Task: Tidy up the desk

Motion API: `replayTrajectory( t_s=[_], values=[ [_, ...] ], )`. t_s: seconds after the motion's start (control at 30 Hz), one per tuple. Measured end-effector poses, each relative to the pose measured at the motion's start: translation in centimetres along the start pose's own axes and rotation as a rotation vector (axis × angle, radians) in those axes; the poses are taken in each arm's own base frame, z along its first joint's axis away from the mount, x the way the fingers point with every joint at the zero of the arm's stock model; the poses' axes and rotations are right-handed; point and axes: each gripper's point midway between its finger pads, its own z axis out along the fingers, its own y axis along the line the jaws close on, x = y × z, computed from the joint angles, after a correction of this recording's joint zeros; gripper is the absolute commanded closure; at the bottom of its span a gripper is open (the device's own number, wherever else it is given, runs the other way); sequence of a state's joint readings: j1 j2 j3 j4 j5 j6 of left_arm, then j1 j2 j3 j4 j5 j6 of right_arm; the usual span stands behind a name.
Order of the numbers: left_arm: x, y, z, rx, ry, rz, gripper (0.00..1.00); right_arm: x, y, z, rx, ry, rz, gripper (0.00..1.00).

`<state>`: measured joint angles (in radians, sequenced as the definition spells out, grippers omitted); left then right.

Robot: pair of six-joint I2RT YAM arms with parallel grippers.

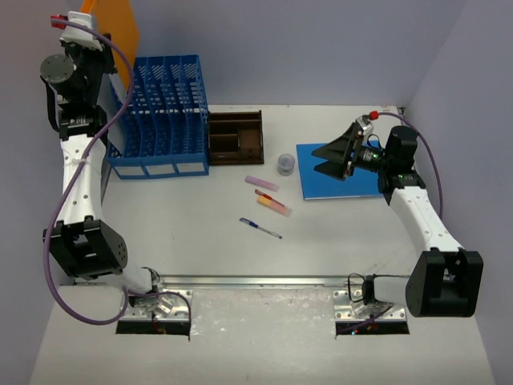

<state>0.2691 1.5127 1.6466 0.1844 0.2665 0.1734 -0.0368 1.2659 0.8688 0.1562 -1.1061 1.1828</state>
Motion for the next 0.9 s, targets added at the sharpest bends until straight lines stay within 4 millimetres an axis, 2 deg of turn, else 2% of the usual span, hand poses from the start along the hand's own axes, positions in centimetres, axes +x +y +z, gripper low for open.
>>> replayTrajectory(
  t_s=[0.27,0.7,0.8,0.9],
  values=[
    [0.8,0.5,0.1,-0.01,-0.042,0.002,1.0,0.2,-0.1,0.0,-0.003,0.009,0.011,0.01],
    [-0.7,2.8,-0.2,-0.059,-0.114,0.037,1.0,0.4,-0.4,0.1,-0.012,0.019,0.028,0.01],
    [0.1,3.0,-0.4,-0.066,-0.118,0.036,1.0,0.3,-0.4,0.1,-0.013,0.019,0.028,0.01],
    [1.9,3.0,-0.5,-0.067,-0.095,0.021,1.0,0.3,-0.6,0.2,-0.011,0.02,0.034,0.01]
  ],
)
